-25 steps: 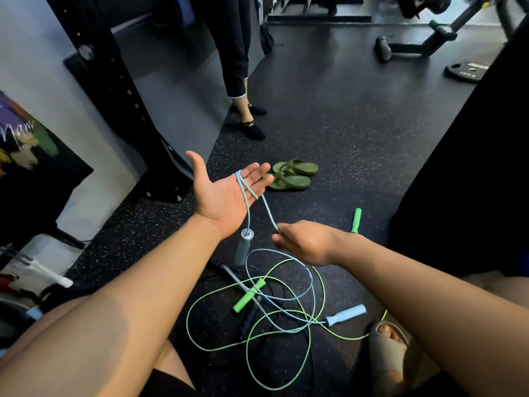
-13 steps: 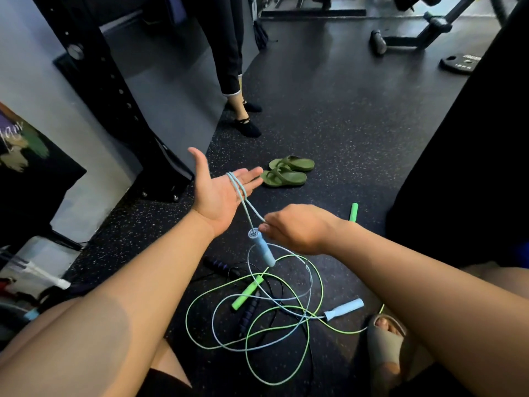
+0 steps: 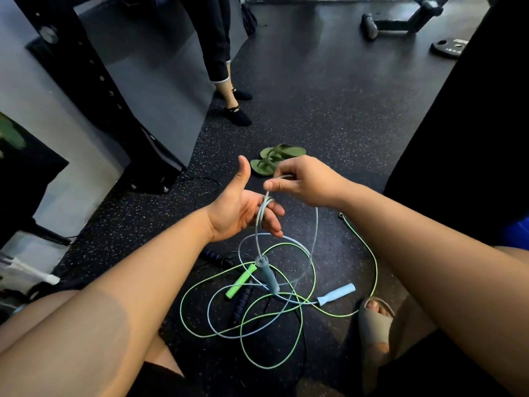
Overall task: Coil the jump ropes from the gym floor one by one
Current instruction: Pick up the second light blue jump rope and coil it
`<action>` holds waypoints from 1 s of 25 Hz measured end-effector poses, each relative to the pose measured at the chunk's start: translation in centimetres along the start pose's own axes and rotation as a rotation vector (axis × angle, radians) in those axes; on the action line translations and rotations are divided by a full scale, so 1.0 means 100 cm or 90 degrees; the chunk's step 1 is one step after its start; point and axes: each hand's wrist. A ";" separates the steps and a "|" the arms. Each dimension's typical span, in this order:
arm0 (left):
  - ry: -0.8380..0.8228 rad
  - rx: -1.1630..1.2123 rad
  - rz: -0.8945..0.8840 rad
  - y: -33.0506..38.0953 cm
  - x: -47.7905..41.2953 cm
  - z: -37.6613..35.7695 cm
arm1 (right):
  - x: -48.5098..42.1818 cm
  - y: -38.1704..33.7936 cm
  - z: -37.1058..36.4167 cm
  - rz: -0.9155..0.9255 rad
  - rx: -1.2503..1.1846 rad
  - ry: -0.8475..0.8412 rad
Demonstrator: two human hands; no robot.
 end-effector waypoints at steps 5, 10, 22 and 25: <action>0.048 0.178 -0.070 0.009 0.002 0.002 | -0.004 0.022 -0.021 -0.075 -0.090 0.024; 0.160 0.343 -0.164 0.016 0.007 0.008 | -0.001 0.027 -0.043 -0.143 -0.127 -0.049; 0.336 0.416 -0.301 0.026 0.009 0.030 | 0.015 0.000 -0.063 -0.087 0.109 -0.216; 0.383 0.256 -0.211 0.020 0.005 0.031 | 0.016 -0.010 -0.058 0.001 0.163 -0.141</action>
Point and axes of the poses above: each hand's wrist, its own x-axis away from the middle knuckle, its own z-axis out of the back of the hand, y = z × x, and after that the axes turned 14 degrees about -z, right-handed
